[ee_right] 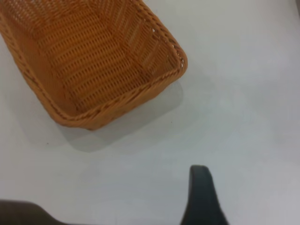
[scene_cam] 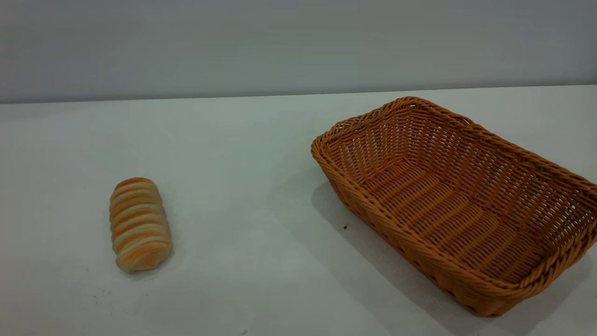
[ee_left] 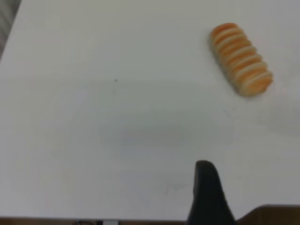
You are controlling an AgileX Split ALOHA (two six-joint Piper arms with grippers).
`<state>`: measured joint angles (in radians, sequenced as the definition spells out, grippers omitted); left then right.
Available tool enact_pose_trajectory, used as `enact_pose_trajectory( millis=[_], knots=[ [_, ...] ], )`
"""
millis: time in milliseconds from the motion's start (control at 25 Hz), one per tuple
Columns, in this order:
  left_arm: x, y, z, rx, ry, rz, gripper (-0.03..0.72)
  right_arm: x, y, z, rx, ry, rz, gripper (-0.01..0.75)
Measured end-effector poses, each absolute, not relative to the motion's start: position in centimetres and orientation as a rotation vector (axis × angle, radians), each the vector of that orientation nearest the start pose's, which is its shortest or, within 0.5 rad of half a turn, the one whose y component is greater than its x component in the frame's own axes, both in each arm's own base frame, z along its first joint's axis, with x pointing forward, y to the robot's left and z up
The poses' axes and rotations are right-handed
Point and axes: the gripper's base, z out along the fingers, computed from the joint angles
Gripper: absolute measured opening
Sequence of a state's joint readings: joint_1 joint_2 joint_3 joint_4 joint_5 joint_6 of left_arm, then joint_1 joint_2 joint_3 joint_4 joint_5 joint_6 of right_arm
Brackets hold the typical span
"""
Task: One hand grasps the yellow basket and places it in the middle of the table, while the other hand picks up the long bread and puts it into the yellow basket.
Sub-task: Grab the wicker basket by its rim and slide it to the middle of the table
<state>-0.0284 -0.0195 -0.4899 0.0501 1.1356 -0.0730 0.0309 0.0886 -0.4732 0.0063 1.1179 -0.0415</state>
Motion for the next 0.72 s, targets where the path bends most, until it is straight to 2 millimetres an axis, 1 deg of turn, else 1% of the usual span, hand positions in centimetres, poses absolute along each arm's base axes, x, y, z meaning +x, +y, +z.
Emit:
enact_pose_trajectory(
  millis=[200,480,600,720],
  knots=[
    [-1.0,0.5,26.8,-0.014,2.109,-0.020,0.541,0.8,0.2,26.5,-0.084,2.215,0.017,0.499],
    [-0.7,0.5,26.9,0.034,2.121,-0.045,0.541,0.7,0.6,26.5,-0.184,2.211,0.139,0.499],
    [0.7,0.3,27.8,0.035,2.129,-0.047,0.541,0.9,0.7,26.6,-0.169,2.220,0.192,0.499],
    [3.5,-0.1,28.7,0.001,2.136,-0.083,0.541,2.1,0.9,27.2,-0.115,2.229,0.230,0.499]
  ],
)
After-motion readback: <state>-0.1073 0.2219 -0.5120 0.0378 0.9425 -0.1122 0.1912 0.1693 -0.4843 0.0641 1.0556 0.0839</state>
